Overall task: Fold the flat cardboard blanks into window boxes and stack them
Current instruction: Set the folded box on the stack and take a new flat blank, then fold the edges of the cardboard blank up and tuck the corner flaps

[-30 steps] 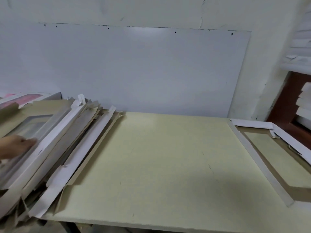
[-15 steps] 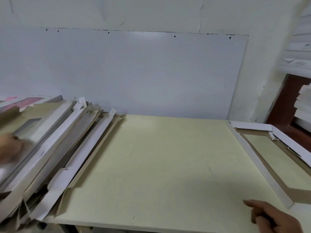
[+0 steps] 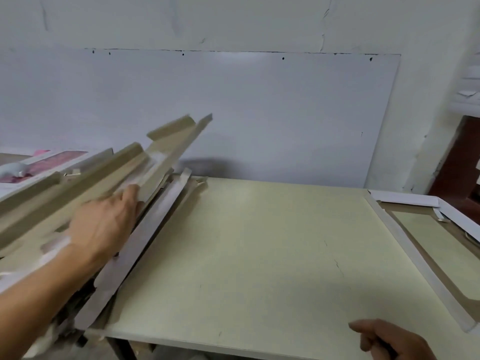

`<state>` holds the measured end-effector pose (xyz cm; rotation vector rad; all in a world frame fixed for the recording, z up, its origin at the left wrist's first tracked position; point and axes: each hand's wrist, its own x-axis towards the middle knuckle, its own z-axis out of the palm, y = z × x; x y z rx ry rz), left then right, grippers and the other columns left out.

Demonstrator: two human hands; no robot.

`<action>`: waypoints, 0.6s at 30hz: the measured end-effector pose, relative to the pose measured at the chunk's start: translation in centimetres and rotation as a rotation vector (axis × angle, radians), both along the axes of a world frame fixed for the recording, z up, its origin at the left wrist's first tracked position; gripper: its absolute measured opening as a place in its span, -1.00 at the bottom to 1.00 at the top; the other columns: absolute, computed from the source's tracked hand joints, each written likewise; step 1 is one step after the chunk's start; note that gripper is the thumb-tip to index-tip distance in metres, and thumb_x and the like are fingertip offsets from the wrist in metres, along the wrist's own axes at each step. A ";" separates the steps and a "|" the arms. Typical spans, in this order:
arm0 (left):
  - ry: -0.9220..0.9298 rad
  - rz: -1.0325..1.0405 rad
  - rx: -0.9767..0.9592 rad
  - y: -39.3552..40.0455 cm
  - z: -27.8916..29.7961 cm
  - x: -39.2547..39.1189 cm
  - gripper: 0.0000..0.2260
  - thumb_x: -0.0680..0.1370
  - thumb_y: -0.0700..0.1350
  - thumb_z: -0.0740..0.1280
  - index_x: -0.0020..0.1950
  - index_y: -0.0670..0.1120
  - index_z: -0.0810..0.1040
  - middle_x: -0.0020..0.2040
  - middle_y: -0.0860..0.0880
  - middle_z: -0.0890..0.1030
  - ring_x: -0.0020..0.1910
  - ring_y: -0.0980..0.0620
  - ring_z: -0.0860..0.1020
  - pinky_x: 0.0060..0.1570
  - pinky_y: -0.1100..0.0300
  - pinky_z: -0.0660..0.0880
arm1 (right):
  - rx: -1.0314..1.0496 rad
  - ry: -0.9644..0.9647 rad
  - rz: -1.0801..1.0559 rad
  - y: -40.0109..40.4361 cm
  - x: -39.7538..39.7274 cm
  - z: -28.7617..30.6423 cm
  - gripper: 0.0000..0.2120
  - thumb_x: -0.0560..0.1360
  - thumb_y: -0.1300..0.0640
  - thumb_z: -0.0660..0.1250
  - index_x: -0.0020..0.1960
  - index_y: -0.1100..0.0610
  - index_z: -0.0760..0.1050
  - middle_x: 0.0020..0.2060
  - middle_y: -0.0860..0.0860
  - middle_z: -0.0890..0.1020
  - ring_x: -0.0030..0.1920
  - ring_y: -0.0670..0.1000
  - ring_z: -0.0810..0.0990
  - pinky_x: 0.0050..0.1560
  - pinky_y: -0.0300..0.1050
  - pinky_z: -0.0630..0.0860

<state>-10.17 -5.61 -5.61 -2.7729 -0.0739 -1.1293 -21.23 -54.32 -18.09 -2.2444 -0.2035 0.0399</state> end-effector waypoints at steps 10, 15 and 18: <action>0.113 -0.605 0.344 -13.0 -8.3 -5.6 -0.92 0.40 -0.18 0.36 -0.15 -0.03 0.59 -0.33 -0.01 0.52 -0.41 -0.06 0.45 -0.48 0.17 0.37 | -0.518 -0.629 0.099 3.5 5.8 2.3 -0.35 0.34 0.06 0.48 0.41 0.13 0.46 0.35 -0.05 0.49 0.37 0.03 0.39 0.33 -0.02 0.30; 0.121 -0.719 0.289 -15.7 -12.0 -7.0 -0.89 0.47 -0.17 0.28 -0.20 0.00 0.56 -0.37 0.01 0.45 -0.42 -0.02 0.42 -0.50 0.19 0.34 | -0.778 -0.532 0.230 3.7 6.4 2.3 -0.48 0.35 -0.19 0.52 0.25 -0.04 0.58 0.17 -0.17 0.60 0.20 -0.06 0.56 0.22 -0.11 0.40; 0.173 -0.697 0.197 -15.0 -12.9 -6.6 -0.91 0.44 -0.09 0.29 -0.07 0.02 0.47 -0.33 0.02 0.46 -0.40 -0.04 0.45 -0.47 0.18 0.38 | -0.644 -0.361 0.197 3.3 6.3 1.5 -0.77 0.61 -0.20 0.17 0.18 -0.17 0.49 0.04 -0.33 0.50 0.16 -0.24 0.46 0.14 -0.27 0.39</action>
